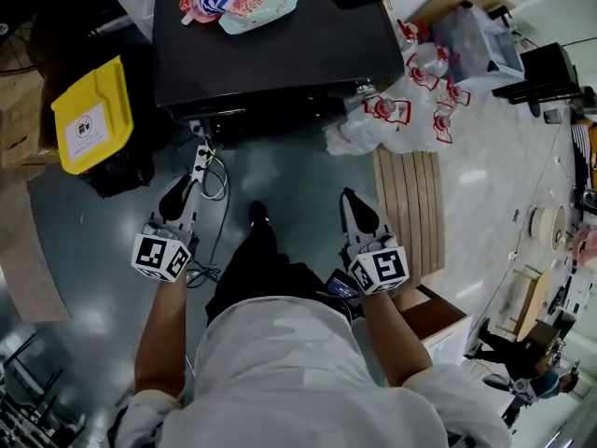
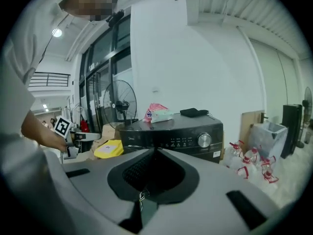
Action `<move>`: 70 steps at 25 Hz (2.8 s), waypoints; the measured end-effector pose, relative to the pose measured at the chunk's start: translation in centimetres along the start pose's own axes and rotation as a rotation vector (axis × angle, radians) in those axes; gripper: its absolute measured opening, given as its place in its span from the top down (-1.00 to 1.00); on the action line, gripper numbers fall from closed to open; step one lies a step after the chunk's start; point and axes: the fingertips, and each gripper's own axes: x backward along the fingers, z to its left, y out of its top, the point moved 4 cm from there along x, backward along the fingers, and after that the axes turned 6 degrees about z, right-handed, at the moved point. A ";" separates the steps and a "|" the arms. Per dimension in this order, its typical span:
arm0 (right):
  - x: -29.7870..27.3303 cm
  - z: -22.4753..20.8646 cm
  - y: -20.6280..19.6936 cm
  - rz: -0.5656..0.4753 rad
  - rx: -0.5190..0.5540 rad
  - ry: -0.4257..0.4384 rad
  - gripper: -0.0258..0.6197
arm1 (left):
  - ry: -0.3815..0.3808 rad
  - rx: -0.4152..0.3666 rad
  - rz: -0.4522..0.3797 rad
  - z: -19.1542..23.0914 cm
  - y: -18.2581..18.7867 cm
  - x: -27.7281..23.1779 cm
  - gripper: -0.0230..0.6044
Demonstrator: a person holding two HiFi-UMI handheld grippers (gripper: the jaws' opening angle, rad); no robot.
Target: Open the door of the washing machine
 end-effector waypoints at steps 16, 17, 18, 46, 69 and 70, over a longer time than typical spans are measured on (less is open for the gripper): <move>-12.6 -4.0 -3.9 0.101 -0.104 0.064 0.81 | -0.078 -0.065 0.227 8.5 -9.7 -10.4 0.42; -12.8 -3.9 -4.5 0.105 -0.116 0.078 0.81 | -0.077 -0.057 0.240 8.9 -10.4 -10.8 0.41; -12.9 -3.8 -5.1 0.110 -0.116 0.095 0.81 | -0.076 -0.053 0.250 9.2 -11.1 -11.3 0.40; -20.9 -5.5 -11.8 0.114 -0.272 0.116 0.81 | -0.269 -0.321 0.475 11.3 -21.0 -21.1 0.50; -14.2 -7.0 -11.6 0.048 -0.189 0.028 0.81 | -0.356 -0.335 0.576 5.5 -24.1 -17.2 0.65; -13.5 -7.1 -11.5 0.043 -0.179 0.026 0.81 | -0.332 -0.323 0.569 4.7 -24.4 -16.6 0.65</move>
